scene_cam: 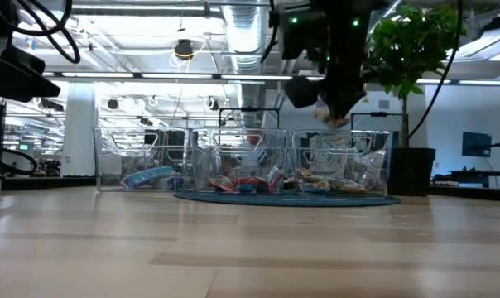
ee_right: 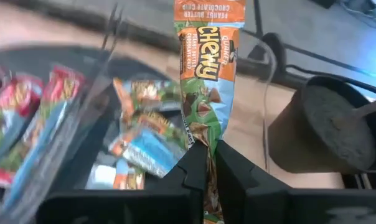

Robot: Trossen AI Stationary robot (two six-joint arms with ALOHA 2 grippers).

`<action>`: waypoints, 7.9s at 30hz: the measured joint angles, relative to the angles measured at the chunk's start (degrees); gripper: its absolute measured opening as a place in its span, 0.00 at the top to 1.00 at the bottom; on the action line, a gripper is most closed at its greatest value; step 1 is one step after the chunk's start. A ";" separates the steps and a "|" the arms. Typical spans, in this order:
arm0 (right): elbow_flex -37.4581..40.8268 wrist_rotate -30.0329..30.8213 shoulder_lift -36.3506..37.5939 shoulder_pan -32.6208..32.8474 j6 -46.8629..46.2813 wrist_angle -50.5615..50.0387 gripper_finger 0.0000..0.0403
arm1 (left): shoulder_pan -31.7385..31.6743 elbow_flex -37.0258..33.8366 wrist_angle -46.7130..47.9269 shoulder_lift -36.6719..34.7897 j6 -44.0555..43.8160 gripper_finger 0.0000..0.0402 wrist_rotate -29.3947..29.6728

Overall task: Pick and place Granola Bars by type
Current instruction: Put the orange granola bar into the right transparent bin, then return to Home Position

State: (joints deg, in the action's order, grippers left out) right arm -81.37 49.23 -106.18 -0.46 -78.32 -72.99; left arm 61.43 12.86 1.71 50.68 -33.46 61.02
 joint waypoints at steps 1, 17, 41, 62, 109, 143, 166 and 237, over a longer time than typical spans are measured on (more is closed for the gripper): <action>0.11 -0.87 -0.01 -0.42 1.78 0.74 0.97 | 0.00 0.00 -0.12 -0.02 -0.01 0.50 0.08; 0.05 -4.04 0.01 -4.90 7.88 3.89 0.69 | -0.02 0.00 -0.21 -0.07 -0.12 0.50 0.43; -0.65 14.09 0.97 23.32 40.77 6.88 0.55 | -0.02 0.02 -6.93 -0.07 9.77 0.50 4.98; -0.65 31.03 2.40 30.83 10.77 -13.98 0.56 | -4.75 0.04 -9.33 -0.11 14.10 0.50 19.89; 6.11 -33.21 31.00 21.04 95.27 56.88 0.56 | -4.87 8.48 -7.41 -35.25 63.79 0.50 2.37; 45.31 -63.37 36.64 2.57 96.27 111.53 0.57 | -26.14 -6.94 -25.83 -43.41 66.52 0.50 -33.35; 60.08 -67.36 37.78 -6.50 89.78 129.71 0.57 | -56.94 -9.03 -21.60 -42.18 55.35 0.50 -48.27; 81.03 -60.90 71.30 -2.83 86.49 117.96 0.58 | -60.96 -12.50 -8.62 -46.99 49.23 0.50 -55.81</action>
State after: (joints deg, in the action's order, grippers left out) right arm -0.34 -11.67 -34.88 -3.29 8.18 44.97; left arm 0.47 0.37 -6.91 3.68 15.77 5.21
